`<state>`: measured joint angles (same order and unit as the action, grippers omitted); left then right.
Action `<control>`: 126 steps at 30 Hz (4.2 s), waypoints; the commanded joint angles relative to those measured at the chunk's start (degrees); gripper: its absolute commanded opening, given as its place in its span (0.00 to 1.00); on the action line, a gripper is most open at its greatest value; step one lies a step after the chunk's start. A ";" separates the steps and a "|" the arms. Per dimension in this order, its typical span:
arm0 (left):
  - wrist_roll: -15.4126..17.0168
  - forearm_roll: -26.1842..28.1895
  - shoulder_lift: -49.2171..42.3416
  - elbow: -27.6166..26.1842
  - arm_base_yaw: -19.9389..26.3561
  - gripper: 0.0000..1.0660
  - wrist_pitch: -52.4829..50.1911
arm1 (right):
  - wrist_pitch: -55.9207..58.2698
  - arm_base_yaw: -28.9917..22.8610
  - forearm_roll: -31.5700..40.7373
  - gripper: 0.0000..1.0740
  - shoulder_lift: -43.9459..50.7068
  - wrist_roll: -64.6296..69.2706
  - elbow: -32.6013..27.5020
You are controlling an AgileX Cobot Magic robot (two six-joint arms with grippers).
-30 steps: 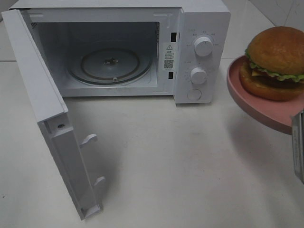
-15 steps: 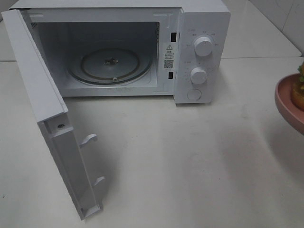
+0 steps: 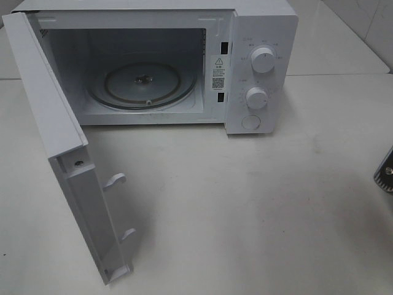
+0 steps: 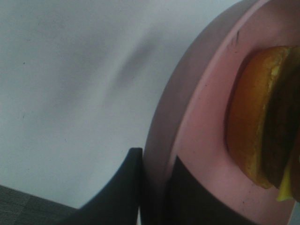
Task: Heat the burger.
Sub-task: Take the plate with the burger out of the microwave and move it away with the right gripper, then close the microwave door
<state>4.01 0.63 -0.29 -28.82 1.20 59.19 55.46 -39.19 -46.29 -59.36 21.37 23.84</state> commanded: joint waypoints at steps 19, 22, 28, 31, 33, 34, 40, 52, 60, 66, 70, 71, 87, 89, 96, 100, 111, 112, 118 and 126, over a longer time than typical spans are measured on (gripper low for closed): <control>-0.11 -0.17 -1.26 0.17 0.06 0.94 -0.34 | 4.93 0.52 -6.13 0.05 -20.74 31.05 11.69; -0.11 -0.17 -1.26 0.17 0.06 0.94 -0.34 | 4.81 0.52 -6.25 0.05 -25.38 34.89 13.29; -0.11 -0.17 -1.26 0.17 0.06 0.94 -0.34 | 4.47 0.52 -6.25 0.06 -33.00 38.90 14.32; -0.11 -0.17 -1.26 0.17 0.06 0.94 -0.34 | 3.50 0.52 -7.51 0.06 -35.58 41.42 14.32; -0.11 -0.17 -1.26 0.17 0.06 0.94 -0.34 | 3.15 0.86 -7.85 0.07 -36.21 42.46 14.32; -0.11 -0.17 -1.26 0.17 0.06 0.94 -0.34 | 1.95 2.18 -7.96 0.07 -37.53 44.29 14.32; -0.11 -0.17 -1.26 0.17 0.06 0.94 -0.34 | -0.46 5.33 -8.37 0.08 -40.28 46.70 14.32; -0.11 -0.17 -1.26 0.17 0.06 0.94 -0.34 | -2.18 12.83 -14.90 0.09 -46.93 54.95 14.32; -0.11 -0.17 -1.26 0.17 0.06 0.94 -0.34 | -5.56 14.90 -17.19 0.10 -50.76 56.04 14.32; -0.11 -0.17 -1.26 0.17 0.06 0.94 -0.34 | -7.39 15.18 -16.04 0.22 -50.71 54.72 14.32; -0.11 -0.17 -1.26 0.17 0.06 0.94 -0.34 | -8.77 15.18 -14.55 0.34 -50.71 53.34 14.32; -0.11 -0.17 -1.26 0.17 0.06 0.94 -0.34 | -9.68 15.13 -13.24 0.42 -50.71 52.20 14.32; -0.11 -0.17 -1.26 0.17 0.06 0.94 -0.34 | -15.13 15.07 -2.81 0.58 -39.08 36.10 14.32; -0.11 -0.17 -1.26 0.17 0.06 0.94 -0.34 | -15.70 15.07 -1.09 0.62 -37.07 33.40 14.32; -0.11 -0.17 -1.26 0.17 0.06 0.94 -0.34 | -15.93 15.07 5.67 0.78 -28.76 22.63 14.32; -0.11 -0.17 -1.26 0.17 0.06 0.94 -0.34 | -15.01 15.07 8.88 0.77 -25.67 18.74 14.32; -0.11 -0.17 -1.26 0.17 0.06 0.94 -0.34 | -9.97 15.07 29.11 0.75 -12.38 -0.34 14.32; -0.11 -0.17 -1.26 0.17 0.06 0.94 -0.34 | -9.97 15.07 29.11 0.75 -12.38 -0.34 14.32; -0.11 -0.17 -1.26 0.17 0.06 0.94 -0.34 | -7.33 15.07 34.89 0.73 -5.10 -6.36 14.32; -0.11 -0.17 -1.26 0.17 0.06 0.94 -0.34 | -2.35 15.07 36.73 0.72 5.61 -9.51 14.32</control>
<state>4.01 0.63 -0.29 -28.82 1.20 59.19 52.08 -24.18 -9.97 -54.37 13.12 37.93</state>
